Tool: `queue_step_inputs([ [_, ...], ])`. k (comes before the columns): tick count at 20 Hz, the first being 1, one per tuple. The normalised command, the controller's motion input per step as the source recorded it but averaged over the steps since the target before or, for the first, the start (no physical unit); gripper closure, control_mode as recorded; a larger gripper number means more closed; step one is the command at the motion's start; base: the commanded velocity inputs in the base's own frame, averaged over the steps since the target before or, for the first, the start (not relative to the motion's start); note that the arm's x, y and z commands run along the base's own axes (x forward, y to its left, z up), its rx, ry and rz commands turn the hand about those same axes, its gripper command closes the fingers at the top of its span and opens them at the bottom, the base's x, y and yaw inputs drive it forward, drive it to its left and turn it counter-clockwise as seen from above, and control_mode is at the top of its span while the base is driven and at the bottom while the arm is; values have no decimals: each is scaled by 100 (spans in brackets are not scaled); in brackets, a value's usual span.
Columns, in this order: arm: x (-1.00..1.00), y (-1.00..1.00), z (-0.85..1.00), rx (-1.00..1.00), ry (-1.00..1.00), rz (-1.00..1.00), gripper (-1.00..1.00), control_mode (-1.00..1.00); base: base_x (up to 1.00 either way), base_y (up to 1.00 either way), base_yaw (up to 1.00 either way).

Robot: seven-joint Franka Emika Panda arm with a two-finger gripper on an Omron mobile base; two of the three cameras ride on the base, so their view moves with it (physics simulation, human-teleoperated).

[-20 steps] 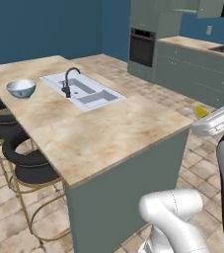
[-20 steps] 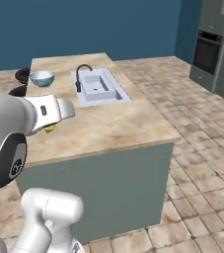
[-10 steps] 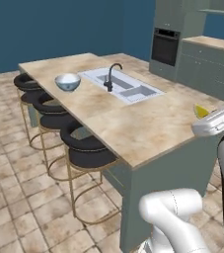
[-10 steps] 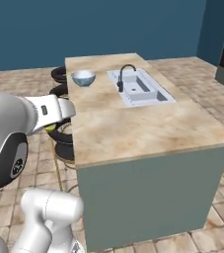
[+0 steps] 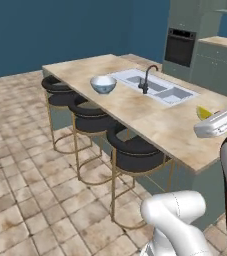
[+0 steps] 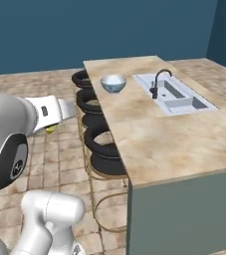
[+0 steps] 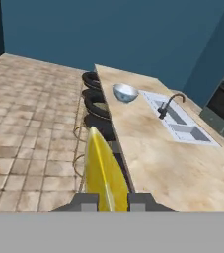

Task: There is a bowl on the dining counter. Grab a lemon wedge from the fridge and place it in the bowl. Then get the liquor bottle and glass cup from the cabinet and place them next to the bowl.

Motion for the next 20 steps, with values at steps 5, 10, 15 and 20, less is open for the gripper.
queue_step_inputs([
  [5, 0, 0, 0, 0, 0, 0, 100, 100, 58, 99, -24],
  [10, 0, 0, 0, 0, 0, 0, 100, 100, 61, 100, -32],
  [15, 0, 0, 0, 0, 0, 0, 100, 100, 65, 100, -35],
  [20, 0, 0, 0, 0, 0, 0, 100, 100, 68, 98, -37],
])
